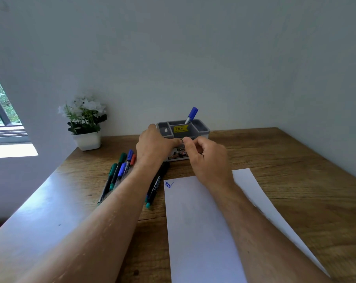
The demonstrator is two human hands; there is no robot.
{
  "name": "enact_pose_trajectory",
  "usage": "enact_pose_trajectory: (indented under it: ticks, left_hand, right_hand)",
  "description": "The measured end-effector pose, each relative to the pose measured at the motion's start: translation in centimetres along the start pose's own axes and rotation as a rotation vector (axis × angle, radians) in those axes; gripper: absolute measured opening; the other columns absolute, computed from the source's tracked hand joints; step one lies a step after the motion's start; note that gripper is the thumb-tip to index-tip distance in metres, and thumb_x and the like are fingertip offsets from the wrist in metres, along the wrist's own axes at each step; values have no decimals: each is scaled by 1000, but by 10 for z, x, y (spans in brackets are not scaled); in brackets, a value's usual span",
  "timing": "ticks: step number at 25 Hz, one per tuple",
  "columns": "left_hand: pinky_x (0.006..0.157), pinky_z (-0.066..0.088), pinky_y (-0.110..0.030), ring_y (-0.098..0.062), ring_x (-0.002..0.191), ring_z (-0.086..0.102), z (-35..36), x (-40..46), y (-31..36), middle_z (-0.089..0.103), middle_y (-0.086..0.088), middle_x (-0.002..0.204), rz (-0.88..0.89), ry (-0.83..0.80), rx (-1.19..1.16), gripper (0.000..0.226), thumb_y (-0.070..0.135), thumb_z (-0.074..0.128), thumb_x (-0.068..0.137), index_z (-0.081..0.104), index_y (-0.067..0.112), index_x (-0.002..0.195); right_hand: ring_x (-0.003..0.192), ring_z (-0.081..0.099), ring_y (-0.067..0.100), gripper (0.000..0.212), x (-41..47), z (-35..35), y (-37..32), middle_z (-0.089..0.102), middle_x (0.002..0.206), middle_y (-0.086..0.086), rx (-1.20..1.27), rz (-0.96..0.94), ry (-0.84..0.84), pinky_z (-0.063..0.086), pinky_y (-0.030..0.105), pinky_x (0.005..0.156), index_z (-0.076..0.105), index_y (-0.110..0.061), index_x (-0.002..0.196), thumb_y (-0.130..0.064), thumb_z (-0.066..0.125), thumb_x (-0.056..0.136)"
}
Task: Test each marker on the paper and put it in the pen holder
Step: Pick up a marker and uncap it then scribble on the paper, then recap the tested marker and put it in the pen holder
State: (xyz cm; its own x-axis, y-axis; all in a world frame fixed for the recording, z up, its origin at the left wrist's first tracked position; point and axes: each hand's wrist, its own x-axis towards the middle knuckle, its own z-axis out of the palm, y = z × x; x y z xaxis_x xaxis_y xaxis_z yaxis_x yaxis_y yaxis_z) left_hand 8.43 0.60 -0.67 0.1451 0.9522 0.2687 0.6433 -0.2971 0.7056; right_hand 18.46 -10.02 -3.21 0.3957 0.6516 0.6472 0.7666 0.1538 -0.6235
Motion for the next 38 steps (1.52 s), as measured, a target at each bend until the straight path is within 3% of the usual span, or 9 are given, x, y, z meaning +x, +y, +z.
enact_pose_trajectory:
  ticks: [3,7,10,13,15,20,26,31,38]
  left_hand:
    - [81,55,-37,-21,102,64,-1,1,-3,67,-3,116,19,-8,-23,67,51,81,72,54,17,124]
    - [86,50,-38,-24,114,59,-8,-6,-1,60,-6,128,30,3,-39,85,52,83,70,44,16,137]
    - [73,45,-31,-18,95,58,-32,-18,6,59,-1,109,33,81,-19,62,49,82,74,53,17,118]
    - [60,43,-28,-15,78,62,-55,-27,9,68,-1,88,-8,-123,181,40,45,82,75,65,15,93]
    - [64,50,-31,-16,80,64,-58,-34,3,71,-1,90,-28,-216,318,39,45,85,71,69,17,94]
    - [70,57,-35,-18,76,65,-44,-43,-11,68,-2,83,-16,-257,417,39,47,83,73,68,17,94]
    - [70,57,-35,-20,71,62,-37,-43,-17,60,-3,73,-19,-191,524,48,57,79,73,52,17,71]
    - [63,53,-32,-16,64,56,-37,-47,-12,57,-2,73,-16,-228,539,50,56,79,74,47,18,73]
    - [61,52,-31,-16,61,57,-34,-48,-13,57,-1,68,32,-133,501,40,46,74,81,50,17,69]
  right_hand:
    - [56,55,-9,32,0,2,0,50,60,-21,-10,-10,-8,39,3,51,63,-20,80,-44,52,99]
    - [55,52,-5,34,0,3,2,50,62,-21,-26,-13,-17,39,3,50,65,-18,83,-44,52,99]
    - [57,54,-3,34,0,3,2,51,65,-20,-41,1,-34,38,6,46,66,-17,85,-45,52,99]
    - [59,56,-1,33,0,3,2,54,66,-17,-53,8,-48,36,6,48,66,-18,85,-45,51,99]
    - [59,57,-1,35,0,4,1,57,66,-15,-59,5,-48,37,6,49,67,-18,85,-45,51,99]
    - [57,56,0,35,-3,2,0,56,64,-15,-56,5,-45,35,7,49,66,-18,82,-46,52,98]
    - [55,55,1,36,-4,-2,-1,55,61,-15,-60,12,-38,33,8,49,67,-18,81,-46,52,98]
    - [56,56,3,36,-5,-3,-1,55,61,-14,-52,11,-44,36,11,51,64,-19,79,-46,52,98]
    - [52,53,1,35,-5,-3,-3,52,58,-16,-51,7,-47,33,7,46,63,-20,76,-45,52,99]
